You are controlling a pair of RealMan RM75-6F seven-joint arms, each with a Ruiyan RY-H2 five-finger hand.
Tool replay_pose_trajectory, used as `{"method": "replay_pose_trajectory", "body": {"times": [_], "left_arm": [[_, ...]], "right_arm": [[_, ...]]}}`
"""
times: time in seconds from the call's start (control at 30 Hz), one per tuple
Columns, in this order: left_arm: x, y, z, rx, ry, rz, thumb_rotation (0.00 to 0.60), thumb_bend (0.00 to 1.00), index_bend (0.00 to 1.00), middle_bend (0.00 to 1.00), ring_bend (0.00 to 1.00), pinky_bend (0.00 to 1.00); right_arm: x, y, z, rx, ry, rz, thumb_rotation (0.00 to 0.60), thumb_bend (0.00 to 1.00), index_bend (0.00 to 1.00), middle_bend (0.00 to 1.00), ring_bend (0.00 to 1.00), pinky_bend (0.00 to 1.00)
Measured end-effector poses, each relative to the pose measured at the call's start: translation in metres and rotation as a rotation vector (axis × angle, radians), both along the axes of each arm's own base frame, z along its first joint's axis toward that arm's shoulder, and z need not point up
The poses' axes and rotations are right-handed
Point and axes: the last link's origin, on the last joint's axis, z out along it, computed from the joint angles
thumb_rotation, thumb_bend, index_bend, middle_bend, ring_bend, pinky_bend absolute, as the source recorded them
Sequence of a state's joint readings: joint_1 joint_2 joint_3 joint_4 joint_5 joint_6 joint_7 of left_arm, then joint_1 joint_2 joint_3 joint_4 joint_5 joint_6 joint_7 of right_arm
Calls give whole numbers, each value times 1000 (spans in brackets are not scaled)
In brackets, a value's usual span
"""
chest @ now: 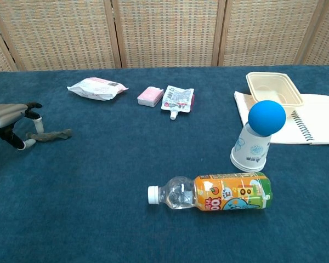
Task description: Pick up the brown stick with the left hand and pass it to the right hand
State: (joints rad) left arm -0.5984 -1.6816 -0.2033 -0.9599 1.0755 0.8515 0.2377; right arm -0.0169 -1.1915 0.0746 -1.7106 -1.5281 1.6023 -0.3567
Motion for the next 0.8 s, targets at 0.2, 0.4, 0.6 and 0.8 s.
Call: {"method": "replay_pose_trajectory", "body": {"times": [0.2,0.4,0.6,0.8], "left_arm": [[2,0,1,12,1,-5,600,438,472,0,0,0],[1,0,-2,11,3,8,600,442,483,0,0,0],[3,1,-4,8,1,7,600,442,482,0,0,0],[2,1,-4,10,1,11,600,443,485,0,0,0]], "right_arm": [[0,0,1,1,-3,-1,600,0,0,0,0,0],[0,1,0,4,-2,-2,600,0,0,0,0,0],[0,1,0,5,-2,-2,600,0,0,0,0,0],[0,0,0,5,-4,-2,600,0,0,0,0,0]]}}
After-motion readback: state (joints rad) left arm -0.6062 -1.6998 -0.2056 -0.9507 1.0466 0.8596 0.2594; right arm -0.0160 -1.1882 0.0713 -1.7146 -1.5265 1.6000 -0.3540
